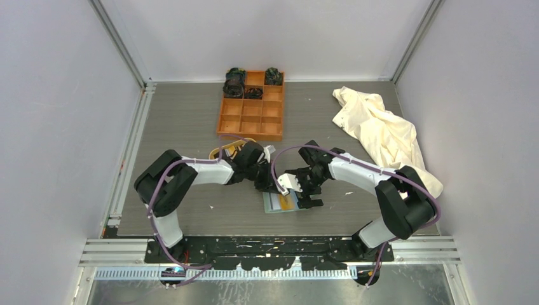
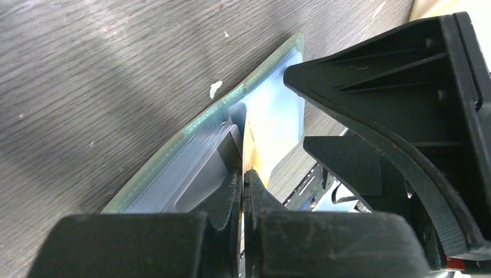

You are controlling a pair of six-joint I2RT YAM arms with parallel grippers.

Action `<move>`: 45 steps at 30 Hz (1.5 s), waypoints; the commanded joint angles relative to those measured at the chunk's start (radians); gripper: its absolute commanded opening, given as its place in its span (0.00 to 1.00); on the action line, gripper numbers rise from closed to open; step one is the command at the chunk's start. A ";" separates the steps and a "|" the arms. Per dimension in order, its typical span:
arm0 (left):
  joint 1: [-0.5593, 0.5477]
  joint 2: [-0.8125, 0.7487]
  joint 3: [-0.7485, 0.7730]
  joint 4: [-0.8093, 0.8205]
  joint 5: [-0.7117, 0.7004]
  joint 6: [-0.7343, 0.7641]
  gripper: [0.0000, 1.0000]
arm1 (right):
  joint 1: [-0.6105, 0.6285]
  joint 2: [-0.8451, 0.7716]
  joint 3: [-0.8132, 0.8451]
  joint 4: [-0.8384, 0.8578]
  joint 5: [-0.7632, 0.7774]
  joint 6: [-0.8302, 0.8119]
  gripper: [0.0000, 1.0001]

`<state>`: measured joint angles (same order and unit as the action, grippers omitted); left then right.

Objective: Put the credit cards into the card holder
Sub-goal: Insert the credit card into the card holder.

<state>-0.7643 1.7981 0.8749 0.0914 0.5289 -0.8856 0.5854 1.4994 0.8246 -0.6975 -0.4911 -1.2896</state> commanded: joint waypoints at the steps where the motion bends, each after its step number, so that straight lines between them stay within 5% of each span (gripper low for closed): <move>1: -0.001 0.038 0.022 -0.088 0.017 0.030 0.00 | 0.007 -0.011 0.010 -0.006 -0.017 -0.019 0.99; 20: 0.011 -0.002 0.009 -0.149 0.011 0.014 0.00 | 0.022 -0.003 0.011 -0.002 0.007 -0.019 0.98; 45: 0.010 0.137 0.111 -0.172 0.114 0.020 0.00 | 0.048 -0.003 0.014 0.007 0.024 -0.004 0.94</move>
<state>-0.7437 1.8942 0.9802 -0.0101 0.6510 -0.9077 0.6270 1.4994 0.8246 -0.6964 -0.4606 -1.2892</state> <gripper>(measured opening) 0.008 0.940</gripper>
